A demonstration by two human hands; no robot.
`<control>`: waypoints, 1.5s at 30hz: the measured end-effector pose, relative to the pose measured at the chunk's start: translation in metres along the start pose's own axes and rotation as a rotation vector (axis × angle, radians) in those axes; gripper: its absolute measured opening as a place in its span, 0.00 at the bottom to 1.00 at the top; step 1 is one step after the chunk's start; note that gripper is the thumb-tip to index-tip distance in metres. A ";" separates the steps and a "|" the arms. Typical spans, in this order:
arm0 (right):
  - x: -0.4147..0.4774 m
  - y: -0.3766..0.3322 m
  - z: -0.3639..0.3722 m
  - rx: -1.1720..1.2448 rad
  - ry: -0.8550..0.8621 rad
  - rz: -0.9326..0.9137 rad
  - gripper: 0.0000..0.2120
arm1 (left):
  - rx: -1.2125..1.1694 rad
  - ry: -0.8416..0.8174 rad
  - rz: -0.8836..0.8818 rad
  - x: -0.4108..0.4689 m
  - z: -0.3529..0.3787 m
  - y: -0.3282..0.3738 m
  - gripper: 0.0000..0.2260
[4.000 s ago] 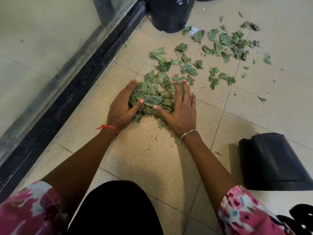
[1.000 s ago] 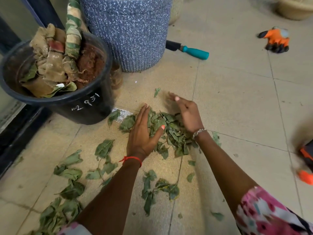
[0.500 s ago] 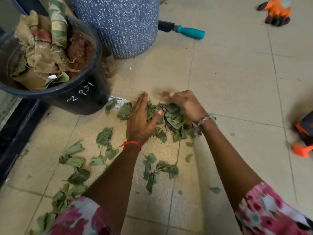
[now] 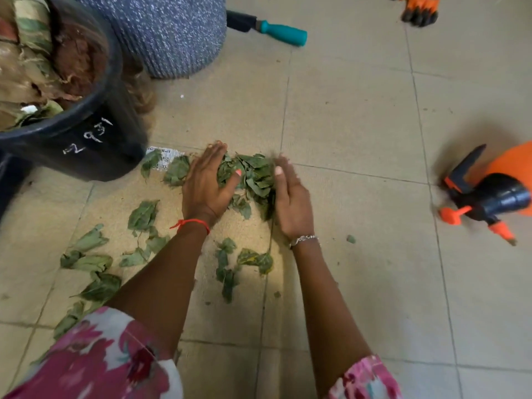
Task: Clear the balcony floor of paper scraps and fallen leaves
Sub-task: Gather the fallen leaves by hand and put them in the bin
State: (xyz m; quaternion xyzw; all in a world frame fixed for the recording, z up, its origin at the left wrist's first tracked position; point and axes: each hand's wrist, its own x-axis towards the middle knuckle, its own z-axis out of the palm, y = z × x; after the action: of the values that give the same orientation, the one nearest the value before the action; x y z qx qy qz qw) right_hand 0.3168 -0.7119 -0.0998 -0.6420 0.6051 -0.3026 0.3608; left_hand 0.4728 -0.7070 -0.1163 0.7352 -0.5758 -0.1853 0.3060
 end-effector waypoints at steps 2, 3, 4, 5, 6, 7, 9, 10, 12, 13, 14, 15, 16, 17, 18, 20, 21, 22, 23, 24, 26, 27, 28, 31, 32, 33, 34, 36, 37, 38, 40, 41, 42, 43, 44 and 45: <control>-0.008 0.002 -0.011 0.086 0.300 0.110 0.25 | -0.011 -0.008 -0.004 0.001 0.000 0.002 0.31; -0.010 0.007 -0.020 0.001 0.456 0.197 0.25 | -0.011 -0.009 -0.008 0.001 0.000 0.002 0.31; -0.010 0.015 -0.029 -0.111 0.552 0.306 0.24 | -0.006 -0.011 -0.007 0.001 0.000 0.001 0.30; -0.008 0.023 -0.038 -0.204 0.588 0.416 0.25 | 0.001 -0.011 -0.002 0.000 -0.001 0.001 0.30; -0.005 0.030 -0.043 -0.258 0.584 0.532 0.27 | 0.009 -0.011 0.002 0.001 0.000 0.001 0.30; -0.004 0.033 -0.042 -0.283 0.559 0.628 0.28 | 0.015 -0.014 0.005 0.001 0.000 0.000 0.30; -0.009 0.029 -0.027 -0.324 0.486 0.687 0.29 | 0.022 -0.019 0.004 0.002 0.001 -0.003 0.31; -0.014 0.022 -0.017 -0.313 0.450 0.653 0.30 | 0.024 -0.019 0.005 0.002 0.001 -0.003 0.31; -0.027 0.008 0.004 -0.269 0.336 0.508 0.29 | 0.018 -0.017 0.005 0.002 0.001 -0.002 0.31; -0.033 0.001 0.008 -0.185 0.299 0.443 0.28 | 0.009 -0.018 0.006 0.002 0.001 -0.001 0.31; -0.040 -0.006 0.009 -0.079 0.328 0.401 0.28 | -0.001 -0.023 0.010 0.001 0.000 -0.001 0.31; -0.046 -0.007 0.007 -0.017 0.419 0.395 0.29 | -0.011 -0.028 0.015 0.001 0.000 0.000 0.31; -0.053 -0.006 0.003 -0.032 0.531 0.428 0.30 | -0.018 -0.033 0.020 0.001 -0.001 0.001 0.30; -0.063 0.000 0.001 -0.124 0.612 0.507 0.31 | -0.018 -0.039 0.030 -0.001 0.000 0.000 0.28; -0.075 0.007 -0.001 -0.222 0.626 0.604 0.31 | -0.016 -0.048 0.039 -0.002 0.000 0.000 0.27; -0.096 0.018 0.003 -0.361 0.566 0.698 0.32 | -0.013 -0.070 0.049 -0.005 0.000 0.000 0.25; -0.101 0.021 0.009 -0.397 0.531 0.683 0.32 | -0.023 -0.086 0.041 -0.007 -0.001 0.001 0.25; -0.101 0.018 0.015 -0.421 0.485 0.638 0.32 | -0.036 -0.095 0.032 -0.007 -0.002 0.000 0.26; -0.097 0.014 0.022 -0.438 0.427 0.571 0.32 | -0.049 -0.102 0.024 -0.008 -0.002 -0.001 0.26; -0.090 0.007 0.027 -0.437 0.366 0.473 0.32 | -0.060 -0.099 0.017 -0.008 -0.003 -0.001 0.26; -0.069 -0.003 0.034 -0.333 0.289 0.237 0.30 | -0.089 -0.099 0.007 -0.007 -0.004 -0.002 0.25; -0.056 -0.008 0.034 -0.239 0.281 0.153 0.29 | -0.115 -0.093 0.007 -0.007 -0.004 -0.002 0.25; -0.040 -0.011 0.031 -0.152 0.292 0.111 0.28 | -0.141 -0.086 0.010 -0.007 -0.004 -0.001 0.24; 0.002 -0.014 0.030 -0.151 0.266 0.127 0.26 | -0.218 -0.056 0.030 -0.007 -0.005 -0.002 0.23; 0.010 -0.015 0.032 -0.248 0.198 0.103 0.26 | -0.241 -0.045 0.031 -0.007 -0.005 -0.003 0.24; 0.014 -0.015 0.036 -0.369 0.110 0.043 0.25 | -0.262 -0.036 0.030 -0.007 -0.005 -0.002 0.25; 0.015 -0.015 0.040 -0.471 0.022 -0.040 0.25 | -0.286 -0.022 0.026 -0.007 -0.006 -0.001 0.26; 0.013 -0.012 0.043 -0.560 -0.075 -0.172 0.23 | -0.343 0.020 0.041 -0.011 -0.008 0.002 0.25; 0.014 -0.011 0.043 -0.562 -0.090 -0.206 0.22 | -0.359 0.060 0.060 -0.013 -0.011 0.003 0.23; 0.014 -0.010 0.043 -0.557 -0.097 -0.222 0.22 | -0.340 0.107 0.083 -0.014 -0.014 0.003 0.22; 0.014 -0.009 0.043 -0.557 -0.116 -0.248 0.22 | -0.166 0.217 0.091 -0.010 -0.025 0.001 0.20; 0.014 -0.009 0.044 -0.564 -0.126 -0.261 0.22 | -0.051 0.246 0.058 -0.004 -0.031 -0.003 0.20; 0.015 -0.010 0.045 -0.571 -0.133 -0.275 0.22 | 0.039 0.233 0.000 0.003 -0.038 -0.011 0.19; 0.016 -0.010 0.045 -0.574 -0.139 -0.288 0.23 | 0.083 0.184 -0.067 0.009 -0.046 -0.020 0.20; 0.016 -0.010 0.046 -0.576 -0.145 -0.299 0.23 | 0.077 0.113 -0.133 0.014 -0.052 -0.031 0.21; 0.016 -0.009 0.046 -0.583 -0.150 -0.307 0.24 | 0.035 0.030 -0.177 0.016 -0.056 -0.041 0.22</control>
State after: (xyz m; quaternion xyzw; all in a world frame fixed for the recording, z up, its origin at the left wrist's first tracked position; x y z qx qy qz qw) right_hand 0.3613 -0.7236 -0.1184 -0.8223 0.5340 -0.1196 0.1558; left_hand 0.5425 -0.7033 -0.1001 0.7913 -0.5070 -0.1902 0.2841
